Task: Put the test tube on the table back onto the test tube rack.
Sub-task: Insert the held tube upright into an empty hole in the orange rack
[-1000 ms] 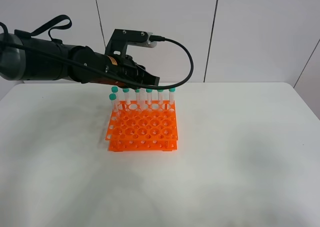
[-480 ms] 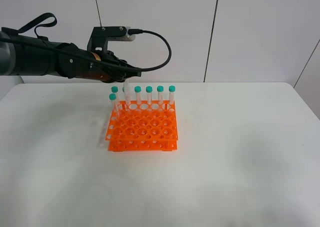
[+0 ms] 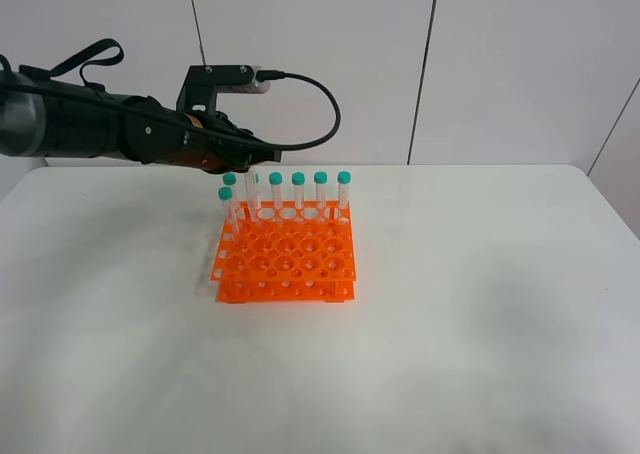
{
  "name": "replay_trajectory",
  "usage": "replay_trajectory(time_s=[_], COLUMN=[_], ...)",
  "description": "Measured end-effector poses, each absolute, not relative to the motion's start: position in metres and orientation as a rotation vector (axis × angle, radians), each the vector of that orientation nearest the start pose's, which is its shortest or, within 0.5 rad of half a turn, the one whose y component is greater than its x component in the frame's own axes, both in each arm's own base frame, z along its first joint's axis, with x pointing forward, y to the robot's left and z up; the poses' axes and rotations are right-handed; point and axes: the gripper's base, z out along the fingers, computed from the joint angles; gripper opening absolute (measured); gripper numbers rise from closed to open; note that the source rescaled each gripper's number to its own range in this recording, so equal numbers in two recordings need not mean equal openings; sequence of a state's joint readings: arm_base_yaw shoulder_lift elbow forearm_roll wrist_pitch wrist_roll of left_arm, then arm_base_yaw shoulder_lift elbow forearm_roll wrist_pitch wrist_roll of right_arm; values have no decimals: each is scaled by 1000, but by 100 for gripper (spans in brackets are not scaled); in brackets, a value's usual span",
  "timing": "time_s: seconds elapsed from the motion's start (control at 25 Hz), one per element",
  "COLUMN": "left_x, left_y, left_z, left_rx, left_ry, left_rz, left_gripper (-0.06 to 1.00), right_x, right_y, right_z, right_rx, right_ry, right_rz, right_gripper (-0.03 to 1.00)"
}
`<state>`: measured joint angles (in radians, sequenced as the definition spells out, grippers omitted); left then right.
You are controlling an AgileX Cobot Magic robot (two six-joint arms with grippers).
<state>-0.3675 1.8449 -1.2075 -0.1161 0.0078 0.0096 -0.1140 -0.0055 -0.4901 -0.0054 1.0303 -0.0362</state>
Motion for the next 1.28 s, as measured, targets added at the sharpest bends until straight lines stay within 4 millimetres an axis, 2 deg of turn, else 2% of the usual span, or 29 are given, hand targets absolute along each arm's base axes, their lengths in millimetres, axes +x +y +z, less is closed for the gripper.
replay_trajectory(time_s=[0.36, 0.68, 1.0, 1.28], left_x=[392, 394, 388, 388], left_y=[-141, -141, -138, -140], left_z=[224, 223, 211, 213], left_rx=[254, 169, 158, 133], left_ry=[2114, 2096, 2087, 2047], left_rz=[-266, -312, -308, -330], left_gripper=[0, 0, 0, 0], right_x=[-3, -3, -3, -3], right_y=[0, 0, 0, 0], right_z=[277, 277, 277, 277], right_rx=[79, 79, 79, 79], right_ry=[2018, 2018, 2018, 2018], right_rz=[-102, -102, -102, -102], right_gripper=[36, 36, 36, 36])
